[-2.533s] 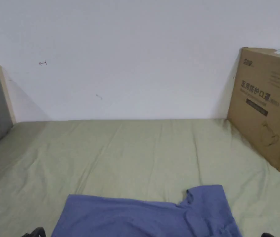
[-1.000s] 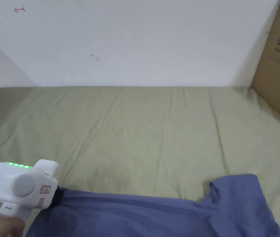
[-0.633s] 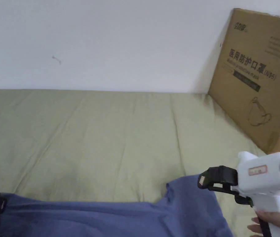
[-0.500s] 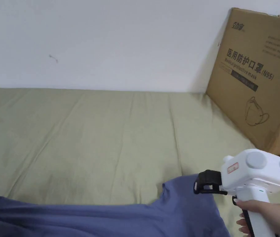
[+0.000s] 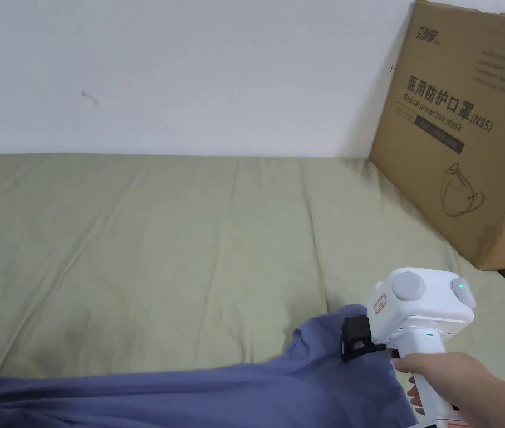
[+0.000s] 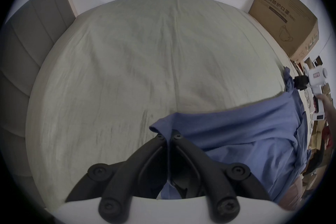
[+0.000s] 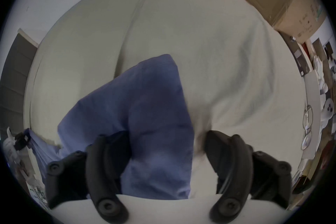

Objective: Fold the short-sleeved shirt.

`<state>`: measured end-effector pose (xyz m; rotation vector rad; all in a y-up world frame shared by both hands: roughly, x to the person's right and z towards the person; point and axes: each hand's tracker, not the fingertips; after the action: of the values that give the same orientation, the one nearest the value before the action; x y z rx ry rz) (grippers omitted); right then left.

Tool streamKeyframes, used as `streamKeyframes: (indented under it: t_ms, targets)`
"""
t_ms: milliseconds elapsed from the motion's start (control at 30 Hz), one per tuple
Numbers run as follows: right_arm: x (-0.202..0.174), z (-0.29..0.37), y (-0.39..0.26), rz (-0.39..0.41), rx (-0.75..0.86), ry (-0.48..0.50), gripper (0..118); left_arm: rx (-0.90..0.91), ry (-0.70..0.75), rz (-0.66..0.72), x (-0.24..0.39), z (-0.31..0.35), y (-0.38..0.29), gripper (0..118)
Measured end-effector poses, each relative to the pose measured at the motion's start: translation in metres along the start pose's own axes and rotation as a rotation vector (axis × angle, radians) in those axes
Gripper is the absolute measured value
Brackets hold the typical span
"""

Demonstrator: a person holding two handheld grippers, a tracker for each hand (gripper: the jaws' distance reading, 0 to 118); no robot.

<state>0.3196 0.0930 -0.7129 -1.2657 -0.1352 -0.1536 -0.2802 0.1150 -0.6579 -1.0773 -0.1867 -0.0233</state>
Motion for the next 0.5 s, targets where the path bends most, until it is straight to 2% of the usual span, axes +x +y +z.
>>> streamKeyframes:
  t_ms: [33,67,100,133,167,267,367,433,500]
  targets:
    - [0.003,0.006,-0.001,0.022,0.010,0.014,35,0.000,0.000,0.004,-0.001,0.001,0.000,0]
    - [-0.007,0.010,-0.005,0.054,0.020,0.013,0,0.001,0.001,0.006,0.000,0.003,-0.002,0]
    - [-0.007,0.016,-0.007,0.070,0.035,0.035,0,0.005,0.006,0.008,0.002,0.007,-0.004,0]
    - [-0.006,0.022,-0.010,0.055,0.019,0.116,0,0.009,0.002,0.011,0.004,0.011,-0.006,0]
    - [-0.005,0.030,-0.013,0.036,0.033,0.123,0,0.014,0.005,0.012,0.007,0.015,-0.007,0]
    - [-0.004,0.057,-0.034,0.053,0.089,0.123,0,0.041,0.007,0.014,0.010,0.036,-0.011,0]
    - [-0.004,0.099,-0.046,0.058,0.212,0.128,0,0.112,-0.015,0.035,0.008,0.071,-0.007,0]
    - [0.000,0.126,-0.049,0.033,0.261,0.189,0,0.157,-0.021,0.053,0.007,0.094,-0.001,0]
    - [0.004,0.154,-0.044,0.008,0.305,0.209,0,0.196,-0.022,0.057,0.006,0.119,0.009,0]
